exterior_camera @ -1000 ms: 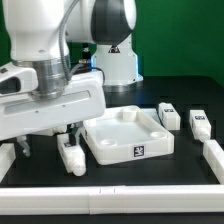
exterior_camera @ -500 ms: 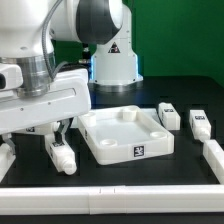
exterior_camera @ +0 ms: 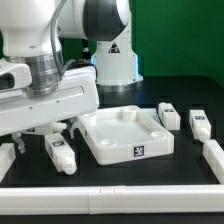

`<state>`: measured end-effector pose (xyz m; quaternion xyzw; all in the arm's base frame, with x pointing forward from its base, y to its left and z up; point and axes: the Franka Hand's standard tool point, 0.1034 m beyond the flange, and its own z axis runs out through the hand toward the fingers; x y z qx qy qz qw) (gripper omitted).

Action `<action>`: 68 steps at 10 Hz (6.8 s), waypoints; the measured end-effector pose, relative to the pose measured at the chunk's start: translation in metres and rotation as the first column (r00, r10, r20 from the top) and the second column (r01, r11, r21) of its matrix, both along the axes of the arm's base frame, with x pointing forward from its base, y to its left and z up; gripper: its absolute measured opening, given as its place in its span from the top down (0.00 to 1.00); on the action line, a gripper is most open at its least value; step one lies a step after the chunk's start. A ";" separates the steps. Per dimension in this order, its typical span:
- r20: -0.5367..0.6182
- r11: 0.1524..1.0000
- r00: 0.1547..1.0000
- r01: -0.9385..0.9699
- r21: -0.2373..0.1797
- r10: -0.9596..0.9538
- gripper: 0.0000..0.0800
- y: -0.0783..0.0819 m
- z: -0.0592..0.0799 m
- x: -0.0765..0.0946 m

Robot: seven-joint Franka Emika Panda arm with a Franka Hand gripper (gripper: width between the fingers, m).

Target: Assemble desk

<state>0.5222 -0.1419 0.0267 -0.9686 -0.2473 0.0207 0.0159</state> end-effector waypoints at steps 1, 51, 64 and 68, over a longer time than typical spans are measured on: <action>-0.007 1.000 1.000 -0.002 0.003 0.002 0.19 0.004 -0.004 -0.002; -0.122 0.918 0.913 0.396 0.028 -0.390 0.93 0.076 0.074 -0.055; -0.092 -0.006 -0.022 0.985 -0.175 -0.996 0.93 0.101 0.068 -0.039; -0.045 -0.393 -0.415 0.887 -0.245 -0.909 0.93 0.114 0.052 -0.029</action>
Offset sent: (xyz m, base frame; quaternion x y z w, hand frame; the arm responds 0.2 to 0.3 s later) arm -0.0031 0.0133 -0.0039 0.0135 0.0048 0.0173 0.9997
